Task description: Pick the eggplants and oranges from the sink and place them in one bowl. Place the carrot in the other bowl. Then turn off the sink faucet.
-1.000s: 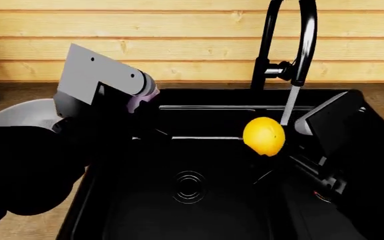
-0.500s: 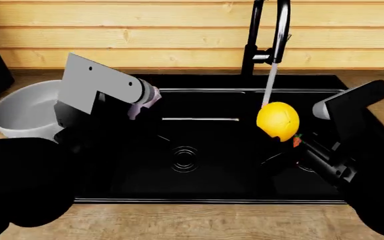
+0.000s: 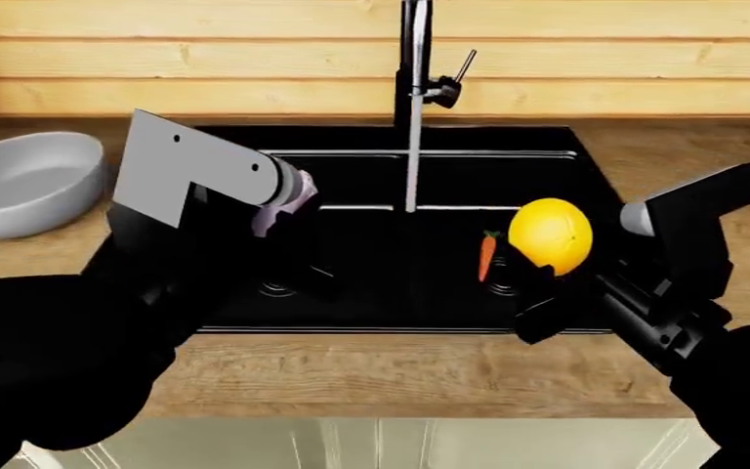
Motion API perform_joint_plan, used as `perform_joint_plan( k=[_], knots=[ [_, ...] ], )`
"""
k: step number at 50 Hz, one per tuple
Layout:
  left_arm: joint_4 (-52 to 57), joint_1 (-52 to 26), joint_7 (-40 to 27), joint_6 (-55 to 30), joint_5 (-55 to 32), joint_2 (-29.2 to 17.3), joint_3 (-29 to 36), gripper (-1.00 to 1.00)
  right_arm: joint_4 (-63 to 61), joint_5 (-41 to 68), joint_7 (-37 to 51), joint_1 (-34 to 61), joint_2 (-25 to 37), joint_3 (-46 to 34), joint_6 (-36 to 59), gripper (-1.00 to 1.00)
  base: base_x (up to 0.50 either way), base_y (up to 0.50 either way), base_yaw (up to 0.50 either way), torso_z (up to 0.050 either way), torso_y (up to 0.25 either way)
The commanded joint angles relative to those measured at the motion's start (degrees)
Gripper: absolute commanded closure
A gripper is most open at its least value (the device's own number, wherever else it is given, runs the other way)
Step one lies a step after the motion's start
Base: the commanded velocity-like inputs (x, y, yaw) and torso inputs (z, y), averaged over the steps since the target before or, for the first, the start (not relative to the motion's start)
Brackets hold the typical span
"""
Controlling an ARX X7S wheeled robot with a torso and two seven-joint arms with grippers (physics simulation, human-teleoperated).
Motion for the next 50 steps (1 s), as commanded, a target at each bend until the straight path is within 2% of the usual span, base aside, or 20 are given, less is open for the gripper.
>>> perform_joint_plan(
  k=[1,50],
  knots=[
    [0.05,-0.14,-0.54,0.51,-0.07,0.17,-0.12,1.0,-0.18,-1.46,-0.61,-0.35,0.11,0.59,-0.67,1.0,-0.22,-0.5,0.0,0.0,0.0],
    [-0.59,-0.72,-0.19,0.78,1.12,0.54,1.04,1.0,0.07,-2.97,1.77,-2.51,1.63,3.72,-3.81,1.0,-0.11,-0.48,0.0,0.0,0.0]
  ],
)
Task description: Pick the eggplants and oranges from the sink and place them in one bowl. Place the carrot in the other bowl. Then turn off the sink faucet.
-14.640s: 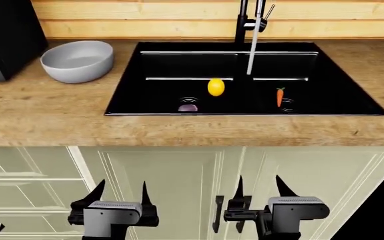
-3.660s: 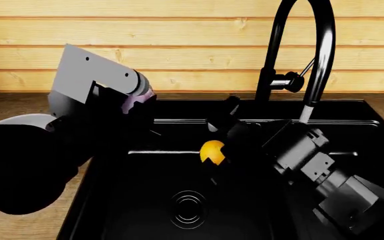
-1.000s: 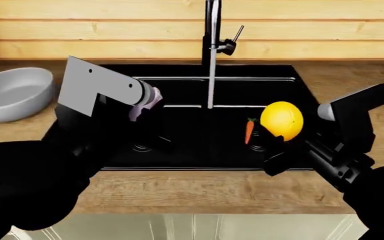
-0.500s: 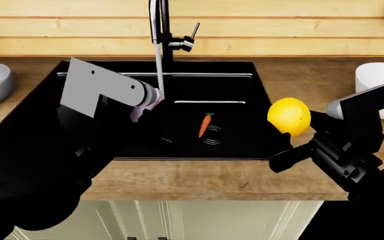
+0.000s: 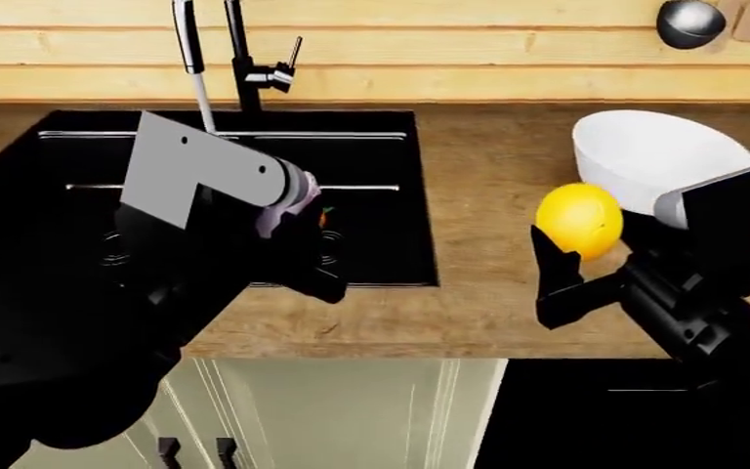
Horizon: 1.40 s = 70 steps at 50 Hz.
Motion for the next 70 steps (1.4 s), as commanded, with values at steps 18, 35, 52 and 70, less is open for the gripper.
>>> perform_joint_plan(
  k=[18,35,52,70],
  knots=[
    [-0.77,-0.5,0.01,0.78,1.71,0.46,0.36,1.0,2.51,0.46,3.01,-0.87,0.36,4.66,-1.75,1.0,0.0,-0.5,0.0,0.0,0.0],
    [-1.73,-3.13,0.5,-0.42,2.82,-0.8,0.45,1.0,6.42,0.58,1.62,5.91,0.85,3.05,1.46,1.0,0.0,-0.5,0.0,0.001,0.001],
    [-4.11,-4.0,2.63,0.12,5.63,-0.54,0.98,1.0,7.33,-2.58,1.36,3.2,0.24,3.41,-1.79,1.0,0.05,-0.5,0.0,0.0,0.001],
    [-3.85,-3.23,3.03,0.96,5.59,-2.47,0.0,1.0,7.35,-4.4,0.72,4.14,-0.87,1.73,-2.03,1.0,0.47,-0.05,0.0,0.0,0.001]
  ],
)
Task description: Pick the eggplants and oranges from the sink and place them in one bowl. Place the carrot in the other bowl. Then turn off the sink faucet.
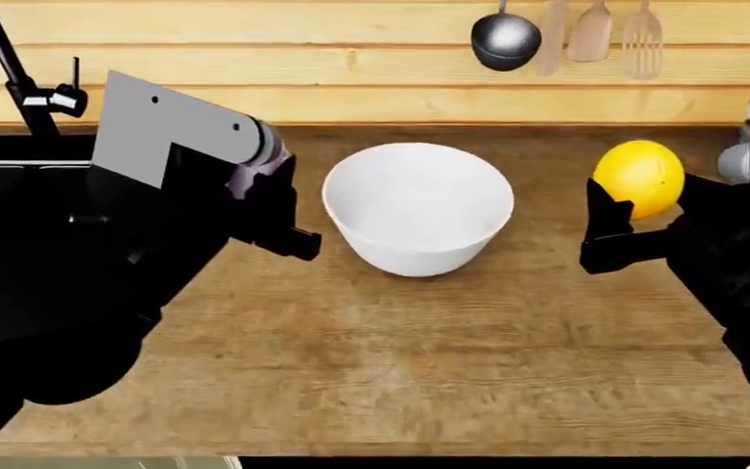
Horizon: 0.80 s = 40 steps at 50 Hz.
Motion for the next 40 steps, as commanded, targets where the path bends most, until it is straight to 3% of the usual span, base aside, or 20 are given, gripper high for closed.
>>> perform_joint_plan(
  k=[1,29,40],
  knots=[
    [0.05,0.1,-0.13,0.56,0.14,-0.95,-0.66,1.0,-0.21,-1.71,-0.75,0.79,-0.5,-0.45,0.2,1.0,0.5,0.09,0.0,0.0,0.0],
    [-0.19,-0.36,-0.15,0.7,0.32,0.17,0.31,1.0,-1.34,-0.75,-0.11,-0.21,0.46,0.99,-0.36,1.0,0.5,-0.08,0.0,0.0,0.002],
    [-0.24,-1.03,0.4,0.92,-1.47,0.07,-0.31,1.0,-2.6,0.25,0.38,1.61,1.0,-0.22,2.2,1.0,0.05,0.0,0.0,0.001,0.002]
  ],
)
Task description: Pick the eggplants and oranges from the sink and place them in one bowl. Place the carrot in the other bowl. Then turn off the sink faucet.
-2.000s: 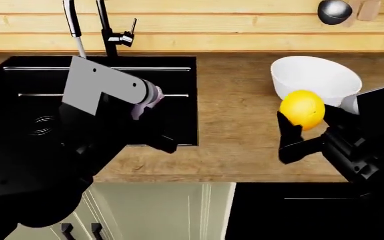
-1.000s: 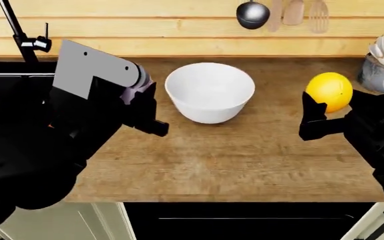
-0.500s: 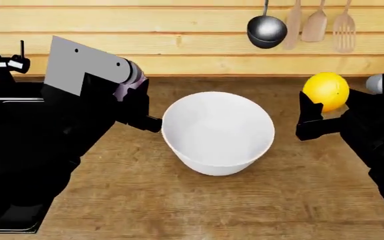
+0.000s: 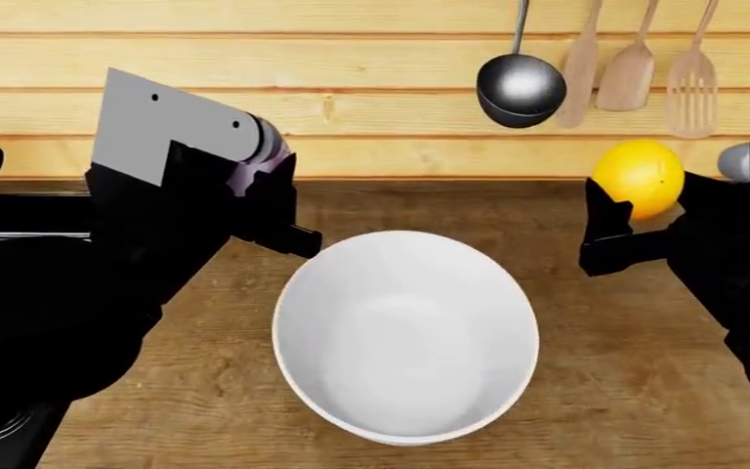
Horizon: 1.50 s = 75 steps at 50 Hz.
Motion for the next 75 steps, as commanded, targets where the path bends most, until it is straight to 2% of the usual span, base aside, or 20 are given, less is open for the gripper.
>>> perform_joint_plan(
  k=[1,5,11,16,18,21,25,29,47,55,75],
  knots=[
    [-0.09,-1.14,0.33,0.29,-1.71,0.26,-0.61,1.0,-0.99,-0.35,-0.31,1.39,0.32,-0.15,1.47,1.0,0.0,0.0,0.0,0.0,0.0],
    [0.08,-4.79,2.36,-0.71,-7.0,1.55,-1.21,1.0,-0.89,-0.23,-0.32,1.19,0.5,-0.01,1.45,1.0,0.0,0.0,0.0,0.0,0.0],
    [-3.9,-11.82,1.66,-2.52,-14.62,7.39,0.19,1.0,-0.66,-0.2,-0.41,1.19,0.43,-0.1,1.48,1.0,0.0,0.0,0.0,0.0,0.0],
    [-7.4,-14.49,3.05,-4.25,-20.01,11.63,2.7,1.0,-0.51,0.02,-0.45,1.57,0.62,-0.18,1.89,1.0,0.0,0.0,0.0,0.0,0.0],
    [-11.75,-17.44,1.07,-6.89,-21.93,14.23,6.16,1.0,-0.46,-0.05,-0.48,1.82,0.45,-0.46,2.07,1.0,0.0,0.0,0.0,0.0,0.0],
    [-13.85,-17.81,3.5,-8.23,-22.86,16.65,8.12,1.0,-0.54,-0.04,-0.53,1.68,0.27,-0.76,2.17,1.0,0.0,0.0,0.0,0.0,0.003],
    [-16.28,-16.42,3.54,-6.93,-26.25,18.12,8.18,1.0,-0.6,0.05,-0.44,0.83,0.52,-0.45,1.85,1.0,0.0,0.0,0.0,0.0,0.0],
    [-18.39,-16.01,5.65,-7.45,-25.35,19.08,9.28,1.0,-0.37,0.0,-0.48,0.95,0.28,-0.92,2.18,1.0,0.0,0.0,0.0,0.0,0.0],
    [-20.26,-11.45,1.56,-6.15,-27.18,16.61,10.95,1.0,-1.76,2.36,0.8,1.83,1.61,-0.22,4.04,1.0,0.0,0.0,0.0,0.001,0.001],
    [-20.28,-7.48,2.4,-6.38,-25.98,16.55,13.1,1.0,-1.3,1.89,0.46,1.57,1.31,-0.87,4.07,1.0,0.0,0.0,0.0,0.0,0.0],
    [-22.01,-6.38,3.48,-6.29,-24.51,16.51,14.54,1.0,-1.26,1.92,0.46,0.89,1.46,-0.83,3.81,1.0,0.0,0.0,0.0,0.0,0.001]
  ],
)
